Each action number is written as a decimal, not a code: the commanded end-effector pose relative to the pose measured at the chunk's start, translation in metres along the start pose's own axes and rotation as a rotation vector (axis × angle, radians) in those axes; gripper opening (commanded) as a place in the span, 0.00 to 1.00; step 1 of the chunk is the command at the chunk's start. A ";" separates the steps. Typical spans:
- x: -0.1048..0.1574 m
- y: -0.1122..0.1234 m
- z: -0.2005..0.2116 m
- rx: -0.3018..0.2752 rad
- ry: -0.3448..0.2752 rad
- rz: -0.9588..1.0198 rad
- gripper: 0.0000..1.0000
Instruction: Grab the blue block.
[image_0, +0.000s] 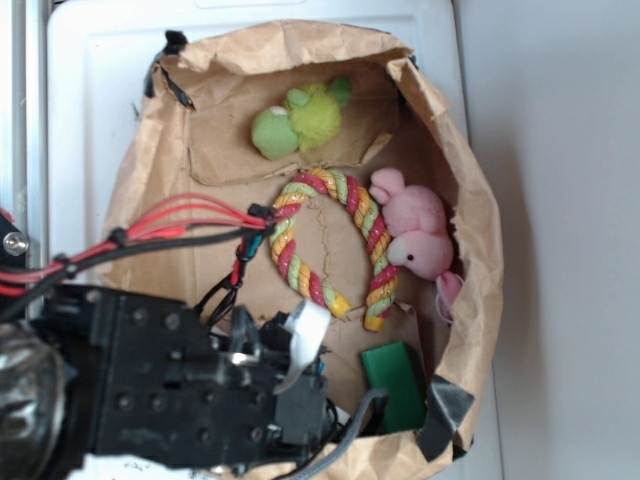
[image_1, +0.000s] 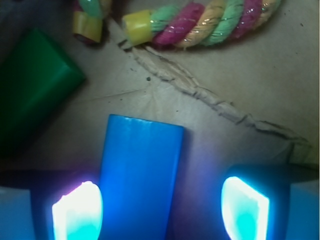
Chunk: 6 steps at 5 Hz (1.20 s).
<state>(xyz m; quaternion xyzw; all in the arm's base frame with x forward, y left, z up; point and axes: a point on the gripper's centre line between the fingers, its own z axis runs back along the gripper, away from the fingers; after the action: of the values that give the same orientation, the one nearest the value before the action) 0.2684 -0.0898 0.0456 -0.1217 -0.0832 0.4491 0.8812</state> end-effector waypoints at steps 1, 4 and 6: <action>0.005 -0.008 0.008 -0.005 -0.006 0.044 1.00; -0.004 -0.006 0.013 0.009 0.023 0.092 1.00; -0.008 -0.009 0.017 0.008 0.029 0.114 1.00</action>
<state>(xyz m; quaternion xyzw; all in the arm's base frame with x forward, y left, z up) 0.2613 -0.0962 0.0438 -0.1060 -0.0357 0.5036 0.8566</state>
